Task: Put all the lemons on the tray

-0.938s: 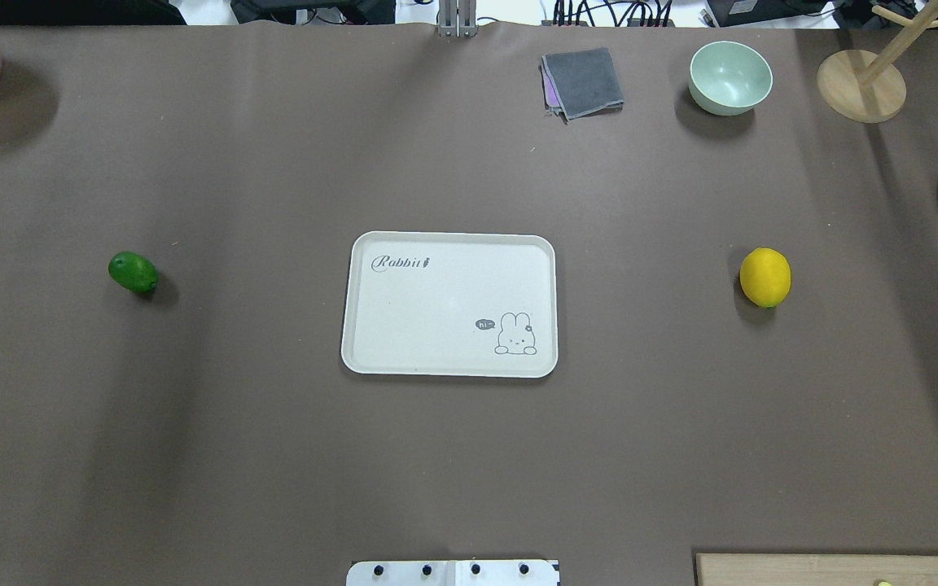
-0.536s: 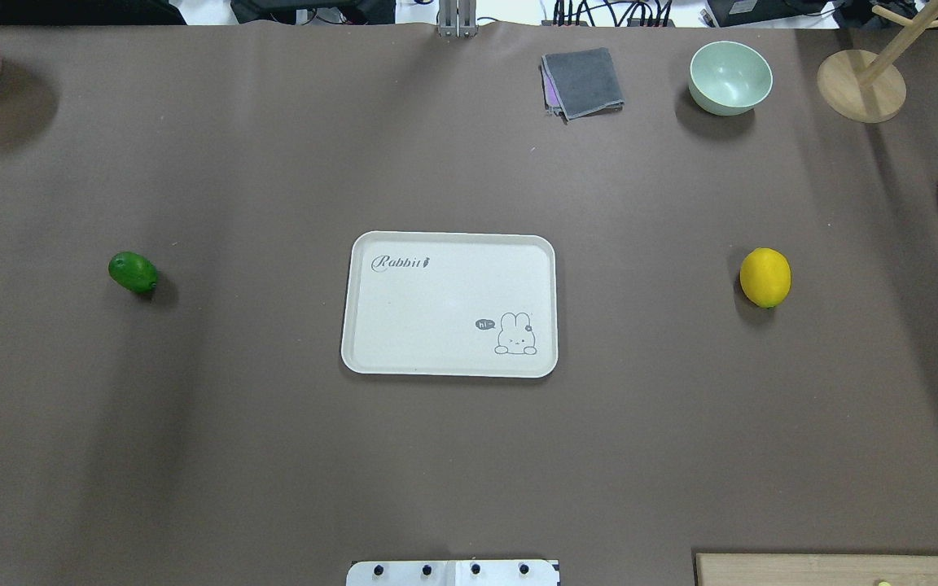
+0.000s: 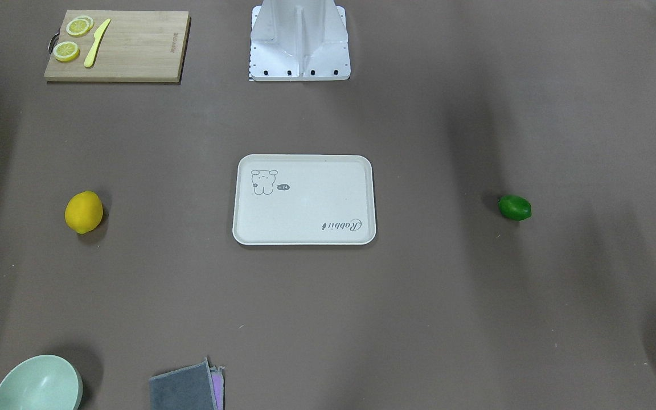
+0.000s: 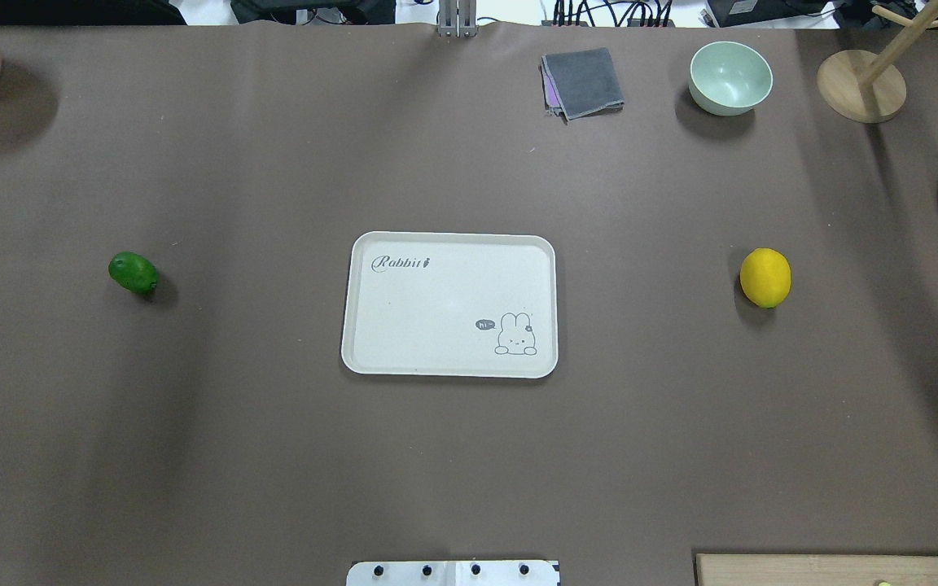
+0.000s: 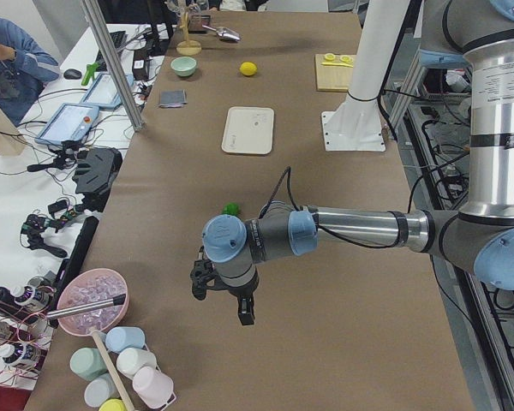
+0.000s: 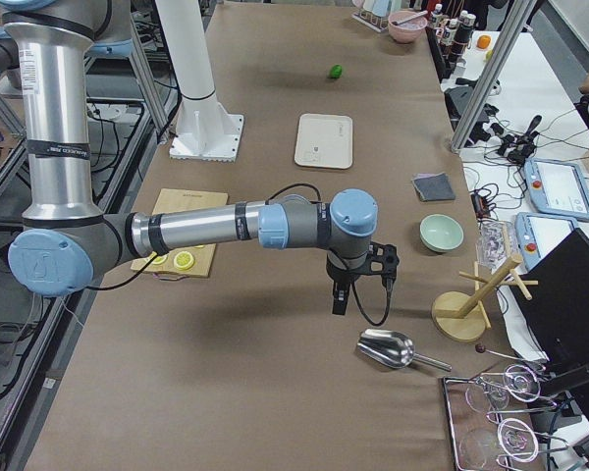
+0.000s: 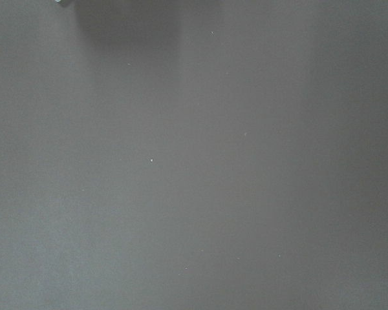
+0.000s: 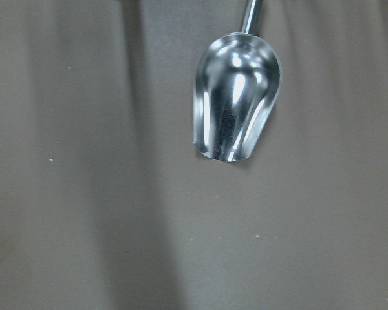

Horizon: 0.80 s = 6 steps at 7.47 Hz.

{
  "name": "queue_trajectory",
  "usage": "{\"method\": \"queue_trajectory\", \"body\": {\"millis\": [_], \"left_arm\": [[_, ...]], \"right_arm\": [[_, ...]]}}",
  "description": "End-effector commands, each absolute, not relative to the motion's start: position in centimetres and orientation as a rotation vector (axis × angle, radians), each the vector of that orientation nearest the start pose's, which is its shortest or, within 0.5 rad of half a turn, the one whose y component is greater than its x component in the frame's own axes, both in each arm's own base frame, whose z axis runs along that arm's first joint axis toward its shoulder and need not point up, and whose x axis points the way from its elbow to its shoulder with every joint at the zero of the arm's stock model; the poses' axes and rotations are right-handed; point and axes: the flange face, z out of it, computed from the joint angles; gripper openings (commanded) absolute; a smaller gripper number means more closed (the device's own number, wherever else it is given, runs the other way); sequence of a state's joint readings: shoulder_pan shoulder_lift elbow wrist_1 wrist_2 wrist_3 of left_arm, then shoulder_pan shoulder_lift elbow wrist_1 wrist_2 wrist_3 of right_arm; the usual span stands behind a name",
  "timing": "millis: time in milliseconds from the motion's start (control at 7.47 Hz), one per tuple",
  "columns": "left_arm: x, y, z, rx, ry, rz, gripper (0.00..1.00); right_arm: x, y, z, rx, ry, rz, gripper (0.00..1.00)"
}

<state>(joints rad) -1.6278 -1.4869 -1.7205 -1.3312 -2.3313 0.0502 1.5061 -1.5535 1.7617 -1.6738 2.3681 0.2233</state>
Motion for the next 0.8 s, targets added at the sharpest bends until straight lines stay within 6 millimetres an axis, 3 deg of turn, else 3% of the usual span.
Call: {"method": "queue_trajectory", "body": {"millis": [0, 134, 268, 536, 670], "left_arm": [[-3.8, -47.7, 61.3, -0.124, 0.767, -0.125, 0.98], [-1.2, -49.9, 59.1, -0.133, 0.767, -0.140, 0.98], [1.8, -51.6, 57.1, -0.153, 0.765, -0.164, 0.98], [9.9, -55.2, 52.4, -0.212, 0.757, -0.215, 0.98], [15.1, -56.6, 49.8, -0.249, 0.749, -0.240, 0.98]], "right_arm": [[-5.1, -50.7, 49.9, -0.052, -0.844, 0.112, 1.00], [-9.8, -51.6, 47.1, -0.075, -0.851, 0.098, 1.00], [-14.4, -51.8, 45.6, -0.076, -0.855, 0.029, 1.00], [-20.4, -50.5, 45.1, -0.045, -0.836, -0.037, 1.00], [-22.7, -50.0, 45.8, -0.040, -0.807, -0.066, 1.00]]}}
